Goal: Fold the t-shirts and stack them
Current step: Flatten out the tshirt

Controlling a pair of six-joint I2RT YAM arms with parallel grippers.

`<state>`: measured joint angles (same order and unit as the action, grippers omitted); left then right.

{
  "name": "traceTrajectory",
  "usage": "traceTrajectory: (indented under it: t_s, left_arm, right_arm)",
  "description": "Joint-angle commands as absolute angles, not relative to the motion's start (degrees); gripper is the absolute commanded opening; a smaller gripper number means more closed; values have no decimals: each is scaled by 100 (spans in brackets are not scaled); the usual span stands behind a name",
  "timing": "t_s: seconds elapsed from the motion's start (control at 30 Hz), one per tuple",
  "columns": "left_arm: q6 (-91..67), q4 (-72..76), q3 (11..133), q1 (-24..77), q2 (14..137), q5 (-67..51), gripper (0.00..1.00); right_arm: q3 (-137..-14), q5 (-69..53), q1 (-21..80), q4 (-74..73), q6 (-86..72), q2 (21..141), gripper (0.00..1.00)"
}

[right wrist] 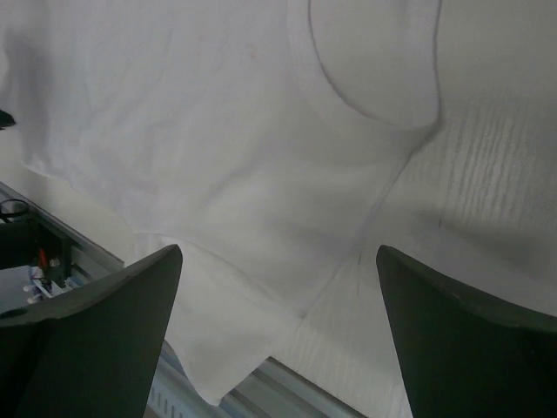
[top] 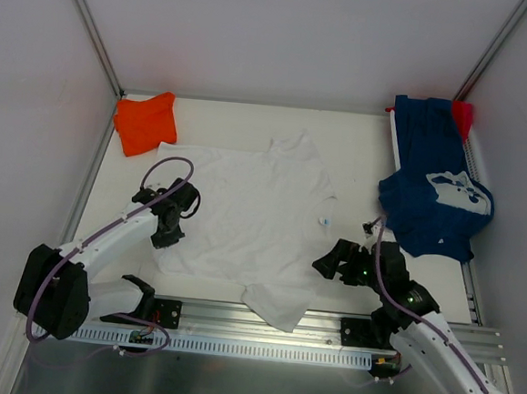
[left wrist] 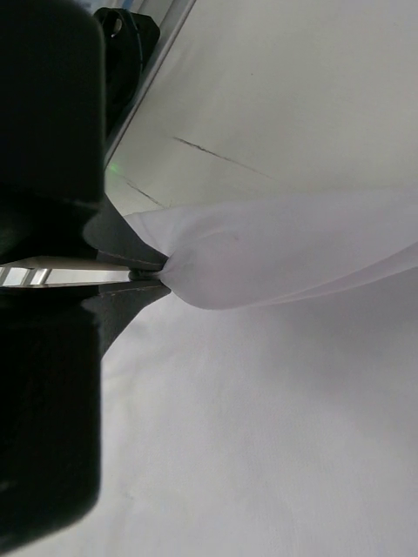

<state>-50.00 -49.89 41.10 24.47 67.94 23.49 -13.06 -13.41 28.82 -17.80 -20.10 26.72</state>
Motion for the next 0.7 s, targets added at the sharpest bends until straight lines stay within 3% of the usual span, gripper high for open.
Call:
traceTrajectory:
  t_s: [0.0,0.07,0.17,0.3,0.4,0.47,0.67]
  left_arm:
    - [-4992,-5001,4052,2575,6383,2584,0]
    - [-4992,-4949,4017,2680,6215,2628,0]
    - [-4948,-4887,3973,2830,6021,2654,0]
    - [-4922,-4843,3946,3006,5828,2689,0]
    - [-4861,-4773,3911,3129,5696,2689,0]
    - [-4852,-4755,3894,3216,5643,2689,0]
    - [-4878,-4737,3858,3366,5485,2760,0]
  right_arm:
    - [-1626,-541,3189,-3080,-3074,1585,99]
    - [-1635,-73,3567,-3522,-3679,916,100]
    - [-1670,272,4042,-4094,-4069,1036,100]
    - [-2265,624,4754,-3606,-2986,2965,100]
    - [-3285,-313,5227,-2656,-2366,4821,100]
    - [-3962,163,5605,-2749,-2486,5655,100]
    - [-3175,1227,6643,-2441,-4128,5801,100]
